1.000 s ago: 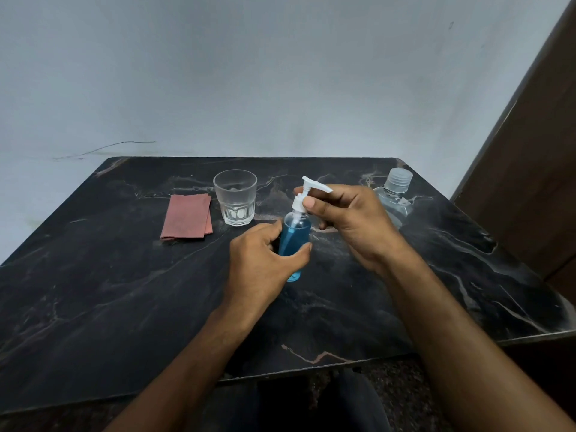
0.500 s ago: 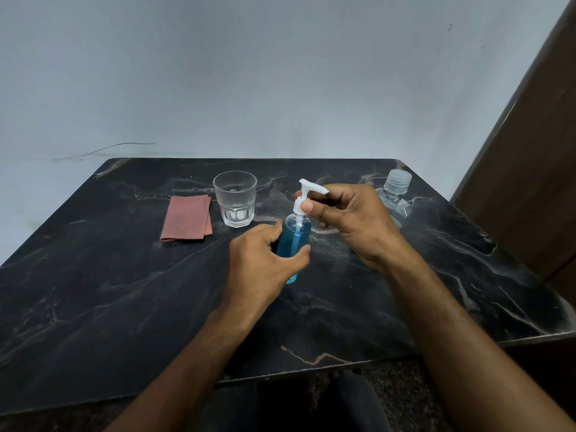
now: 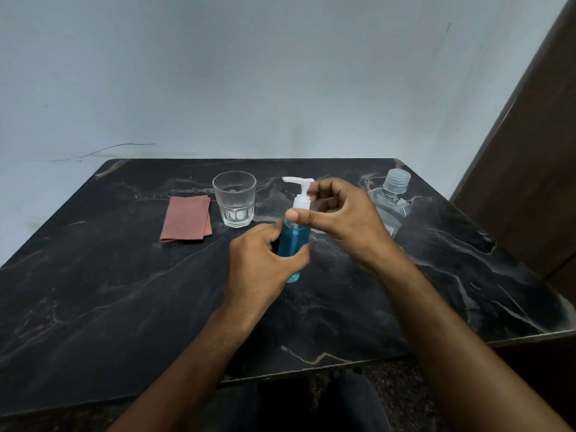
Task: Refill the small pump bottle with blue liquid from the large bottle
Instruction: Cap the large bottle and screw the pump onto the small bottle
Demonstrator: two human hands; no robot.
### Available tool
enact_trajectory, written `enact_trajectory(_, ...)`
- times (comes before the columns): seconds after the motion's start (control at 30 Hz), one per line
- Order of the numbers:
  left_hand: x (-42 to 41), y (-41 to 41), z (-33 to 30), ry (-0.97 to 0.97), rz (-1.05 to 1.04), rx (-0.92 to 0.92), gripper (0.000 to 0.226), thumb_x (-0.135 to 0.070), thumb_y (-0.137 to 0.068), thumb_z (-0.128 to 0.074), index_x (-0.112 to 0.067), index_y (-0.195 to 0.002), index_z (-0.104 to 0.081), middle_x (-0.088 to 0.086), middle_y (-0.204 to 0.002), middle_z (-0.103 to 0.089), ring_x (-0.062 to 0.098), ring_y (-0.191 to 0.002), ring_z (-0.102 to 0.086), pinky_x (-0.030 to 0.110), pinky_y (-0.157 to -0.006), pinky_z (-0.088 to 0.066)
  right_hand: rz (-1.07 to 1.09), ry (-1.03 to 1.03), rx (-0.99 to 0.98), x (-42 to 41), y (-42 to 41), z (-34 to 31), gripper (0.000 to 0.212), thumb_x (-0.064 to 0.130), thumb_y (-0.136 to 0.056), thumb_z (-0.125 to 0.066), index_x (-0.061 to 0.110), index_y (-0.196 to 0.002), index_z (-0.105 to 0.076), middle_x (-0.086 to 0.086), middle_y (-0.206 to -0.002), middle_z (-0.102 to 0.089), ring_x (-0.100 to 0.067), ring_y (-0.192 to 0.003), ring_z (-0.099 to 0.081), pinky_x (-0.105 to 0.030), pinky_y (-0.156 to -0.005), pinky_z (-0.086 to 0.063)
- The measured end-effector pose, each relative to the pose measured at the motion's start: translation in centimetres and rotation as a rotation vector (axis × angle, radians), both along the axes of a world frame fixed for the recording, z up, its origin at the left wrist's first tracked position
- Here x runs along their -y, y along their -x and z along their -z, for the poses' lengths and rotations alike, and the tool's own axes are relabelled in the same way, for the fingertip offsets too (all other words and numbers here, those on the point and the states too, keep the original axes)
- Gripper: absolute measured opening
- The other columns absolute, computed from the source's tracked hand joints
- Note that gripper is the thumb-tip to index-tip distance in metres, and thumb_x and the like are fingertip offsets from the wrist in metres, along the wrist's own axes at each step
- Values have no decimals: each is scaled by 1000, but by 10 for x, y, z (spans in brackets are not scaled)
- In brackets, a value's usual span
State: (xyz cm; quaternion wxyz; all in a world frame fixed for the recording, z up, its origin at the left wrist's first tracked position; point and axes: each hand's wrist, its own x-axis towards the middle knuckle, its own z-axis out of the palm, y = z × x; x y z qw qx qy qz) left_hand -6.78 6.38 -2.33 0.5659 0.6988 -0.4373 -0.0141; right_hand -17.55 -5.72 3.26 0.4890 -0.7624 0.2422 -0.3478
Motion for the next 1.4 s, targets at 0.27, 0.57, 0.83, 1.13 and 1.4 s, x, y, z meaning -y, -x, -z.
enact_trajectory(0.27,2,-1,-2,30,8,0,28,-39,-74,-81,-20,-93,-79,-5,-81,-73,14,-73,-71,39,-65,-61,-94,-102,114,2,0,2,21,14,-77,-86,9,-96,-78,-6,-89,-78,-10,-79,-72,-17,-67,-53)
enact_trajectory(0.57,3,2,-2,20,-14,-7,27,-34,-73,-87,-17,-93,-78,-6,-82,-74,11,-74,-72,36,-67,-62,-120,-271,78,-8,-5,6,36,29,-76,-87,13,-103,-70,4,-93,-73,-8,-82,-67,-23,-64,-49)
enact_trajectory(0.83,3,1,0,32,-1,-7,26,-38,-74,-84,-19,-91,-79,-5,-79,-73,14,-72,-71,39,-65,-60,-87,-218,159,-5,-2,4,14,15,-81,-81,6,-91,-80,-2,-83,-78,-4,-71,-66,-19,-61,-49)
enact_trajectory(1.13,4,2,-1,41,-9,23,22,-38,-74,-85,-22,-87,-77,-8,-74,-70,9,-64,-67,23,-58,-56,38,-203,184,-17,-10,3,45,32,-57,-89,4,-85,-69,-8,-81,-76,-15,-74,-73,-26,-67,-59)
enact_trajectory(1.4,-1,3,-3,43,-2,-22,29,-35,-73,-88,-18,-95,-79,-6,-83,-75,10,-74,-73,33,-67,-62,-28,-282,118,-15,-10,8,62,30,-68,-92,10,-118,-62,-6,-103,-69,-19,-95,-67,-39,-81,-58)
